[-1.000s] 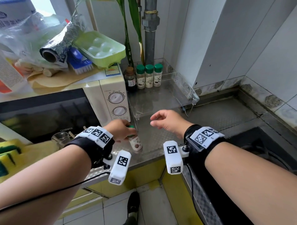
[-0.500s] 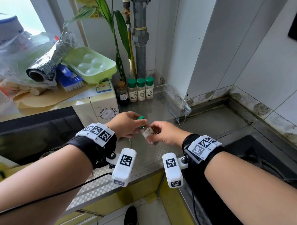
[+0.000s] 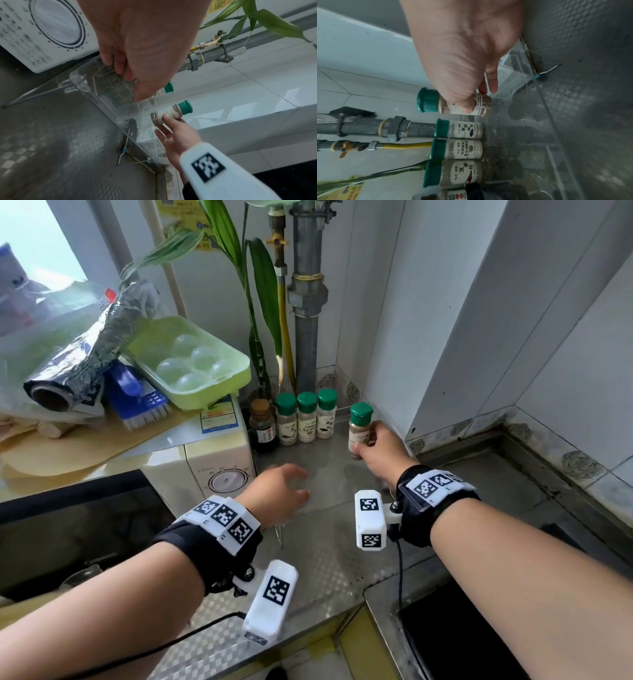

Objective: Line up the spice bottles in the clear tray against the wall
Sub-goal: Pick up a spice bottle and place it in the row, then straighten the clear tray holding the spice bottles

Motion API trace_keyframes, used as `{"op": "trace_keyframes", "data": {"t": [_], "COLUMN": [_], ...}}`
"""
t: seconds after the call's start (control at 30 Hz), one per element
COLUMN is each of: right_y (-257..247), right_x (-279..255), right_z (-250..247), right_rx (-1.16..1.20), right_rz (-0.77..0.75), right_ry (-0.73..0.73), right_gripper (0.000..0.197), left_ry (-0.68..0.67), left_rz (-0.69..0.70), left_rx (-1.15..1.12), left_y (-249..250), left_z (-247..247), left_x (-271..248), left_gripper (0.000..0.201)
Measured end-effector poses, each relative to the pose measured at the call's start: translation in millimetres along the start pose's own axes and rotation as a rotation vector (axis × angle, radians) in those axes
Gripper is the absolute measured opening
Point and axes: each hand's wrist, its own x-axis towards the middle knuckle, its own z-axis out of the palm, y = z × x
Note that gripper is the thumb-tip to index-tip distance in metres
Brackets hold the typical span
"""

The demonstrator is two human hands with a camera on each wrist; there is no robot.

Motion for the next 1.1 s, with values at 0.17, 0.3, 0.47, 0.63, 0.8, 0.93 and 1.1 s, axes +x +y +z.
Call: {"op": "trace_keyframes", "data": {"t": [0.17,0.3,0.47,0.63,0.8,0.93,1.1], "right_y": [2.8,3.3,1.7,2.1,3.8,7.9,24.6], "right_x": [26.2,47.6,73.0,85.4,83.7,70.7,47.8], "right_z": [15.1,20.9,27.1,33.4,33.8,27.2,7.8], "right_rx": [0.032,0.053,0.038,0.022,0.048,0.067,-0.115], "right_rz": [0.021,0.044,0.052,0.032,0.013,0.021,-0.062], "right_ry": [0.028,0.053,0.050,-0.009,-0.001,0.055,0.092], "right_gripper": [0.034,0.034,0.036,0.038,0.041,0.054,0.055], "left_ry": [-0.083,-0.062,-0.135,-0.139,-0.128,-0.110,-0.087], "left_rz": [0.051,0.100,0.127,0.163,0.161,0.159,0.169], "left_rx": [0.066,0.113,0.230,0.247,0.240,0.232,0.269], "left_y": [2.5,-6.0,-17.8,-19.5,-18.3,-17.9,-17.7], "left_z": [4.0,12.0,20.6,18.9,17.2,18.2,19.6], "left_x": [21.2,35.8,47.6,51.4,50.1,47.3,41.5], "left_gripper": [0.044,0.050,0.064,0.065,0.063,0.064,0.064]}}
